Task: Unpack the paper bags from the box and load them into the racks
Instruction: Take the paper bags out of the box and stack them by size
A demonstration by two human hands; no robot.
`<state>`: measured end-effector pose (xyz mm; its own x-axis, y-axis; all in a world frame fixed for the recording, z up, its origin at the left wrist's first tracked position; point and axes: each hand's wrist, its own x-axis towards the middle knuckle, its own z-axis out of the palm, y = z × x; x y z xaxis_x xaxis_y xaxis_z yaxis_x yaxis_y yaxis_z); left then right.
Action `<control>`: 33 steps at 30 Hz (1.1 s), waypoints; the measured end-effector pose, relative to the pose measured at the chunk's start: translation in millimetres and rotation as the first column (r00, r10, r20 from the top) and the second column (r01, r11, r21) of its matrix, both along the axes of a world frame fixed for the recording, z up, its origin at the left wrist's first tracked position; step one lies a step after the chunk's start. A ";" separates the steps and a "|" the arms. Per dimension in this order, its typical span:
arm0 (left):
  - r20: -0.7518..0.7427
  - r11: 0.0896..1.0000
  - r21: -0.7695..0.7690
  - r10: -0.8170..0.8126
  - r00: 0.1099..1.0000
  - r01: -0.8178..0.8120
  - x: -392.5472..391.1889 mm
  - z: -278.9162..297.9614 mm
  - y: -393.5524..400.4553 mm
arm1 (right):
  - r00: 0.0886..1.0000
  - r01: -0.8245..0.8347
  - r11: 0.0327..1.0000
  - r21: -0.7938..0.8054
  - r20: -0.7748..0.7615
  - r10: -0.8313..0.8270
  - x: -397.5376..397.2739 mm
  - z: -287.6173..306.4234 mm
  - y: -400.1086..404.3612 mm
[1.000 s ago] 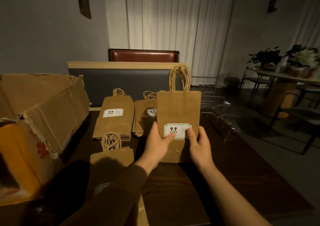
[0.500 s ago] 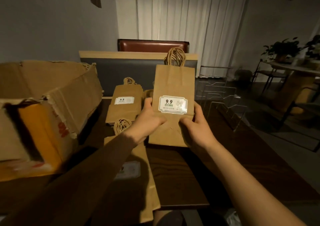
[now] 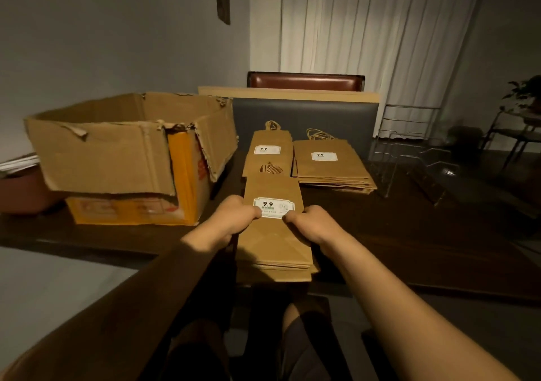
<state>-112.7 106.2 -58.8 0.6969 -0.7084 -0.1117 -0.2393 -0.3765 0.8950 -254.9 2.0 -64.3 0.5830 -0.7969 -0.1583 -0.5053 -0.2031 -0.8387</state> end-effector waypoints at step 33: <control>-0.082 0.841 -0.539 -0.108 0.991 0.047 -12.3 -41.6 -49.7 | 0.794 -0.016 1.000 -0.008 0.607 0.018 1.0 -41.3 -38.5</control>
<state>-124.9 56.5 -100.4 0.6427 -0.7305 0.2310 -0.1406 0.1839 0.9728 -253.8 -36.5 -105.6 0.5719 -0.7860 0.2348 0.1112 -0.2093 -0.9715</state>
